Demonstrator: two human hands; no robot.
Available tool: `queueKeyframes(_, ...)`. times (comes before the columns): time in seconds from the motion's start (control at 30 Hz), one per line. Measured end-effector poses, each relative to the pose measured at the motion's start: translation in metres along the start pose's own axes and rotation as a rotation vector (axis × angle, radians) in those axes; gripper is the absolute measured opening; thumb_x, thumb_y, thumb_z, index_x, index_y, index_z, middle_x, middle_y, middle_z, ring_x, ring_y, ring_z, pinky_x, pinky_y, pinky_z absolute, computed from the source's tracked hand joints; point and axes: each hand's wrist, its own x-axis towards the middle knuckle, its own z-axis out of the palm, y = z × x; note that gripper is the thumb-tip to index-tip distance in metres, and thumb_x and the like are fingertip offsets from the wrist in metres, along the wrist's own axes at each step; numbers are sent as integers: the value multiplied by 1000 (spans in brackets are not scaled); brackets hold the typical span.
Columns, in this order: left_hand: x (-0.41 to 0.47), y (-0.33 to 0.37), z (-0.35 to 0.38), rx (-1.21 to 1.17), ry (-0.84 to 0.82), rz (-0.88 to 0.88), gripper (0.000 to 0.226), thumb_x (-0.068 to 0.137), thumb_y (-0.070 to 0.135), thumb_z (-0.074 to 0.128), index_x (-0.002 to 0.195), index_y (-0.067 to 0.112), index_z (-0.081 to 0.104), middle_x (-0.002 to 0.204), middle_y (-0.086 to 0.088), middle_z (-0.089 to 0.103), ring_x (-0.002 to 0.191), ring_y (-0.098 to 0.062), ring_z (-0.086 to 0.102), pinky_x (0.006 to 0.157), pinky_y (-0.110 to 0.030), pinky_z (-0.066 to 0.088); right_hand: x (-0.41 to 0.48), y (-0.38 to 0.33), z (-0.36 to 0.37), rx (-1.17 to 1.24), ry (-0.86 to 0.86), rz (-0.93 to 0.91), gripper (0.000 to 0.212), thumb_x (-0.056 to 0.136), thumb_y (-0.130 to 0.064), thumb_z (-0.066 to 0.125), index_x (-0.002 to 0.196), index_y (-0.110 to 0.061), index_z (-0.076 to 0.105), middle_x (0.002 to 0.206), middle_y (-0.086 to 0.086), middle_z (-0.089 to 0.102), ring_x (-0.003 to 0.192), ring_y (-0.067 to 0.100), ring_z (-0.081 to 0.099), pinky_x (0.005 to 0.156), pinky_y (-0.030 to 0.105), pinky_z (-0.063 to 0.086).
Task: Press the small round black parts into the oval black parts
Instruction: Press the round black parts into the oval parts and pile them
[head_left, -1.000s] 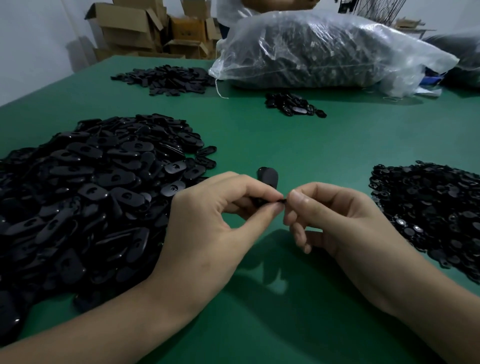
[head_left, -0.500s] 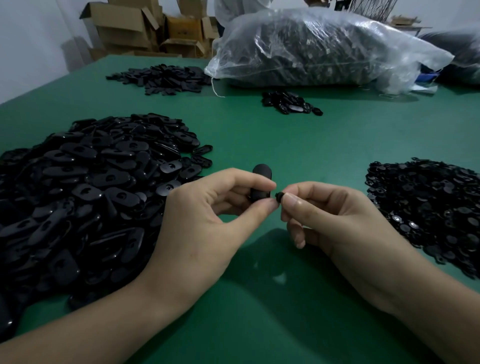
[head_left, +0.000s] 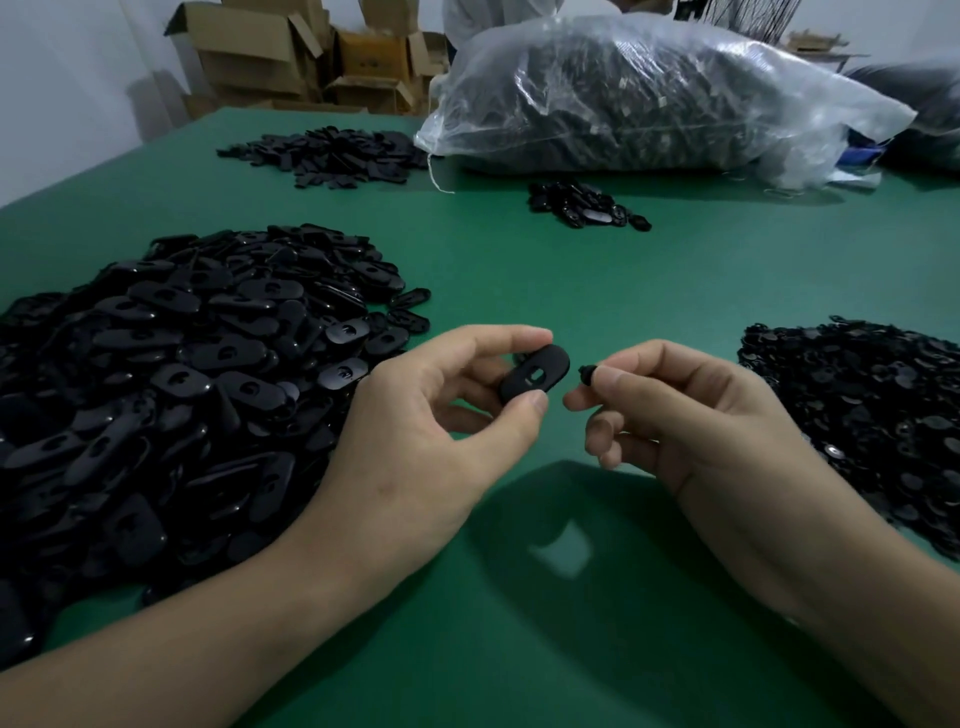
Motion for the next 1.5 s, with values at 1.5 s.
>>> queueKeyframes(1.5,-3,2,4,42,-22,-22,26,86,9,82,107,24,82,93,15,80,88,-4,77,82,-18,58,-6,4,2,-555,154,-241,9,84,-10,80,79,-17,74,71,1,76,55,20,73,58,39,60)
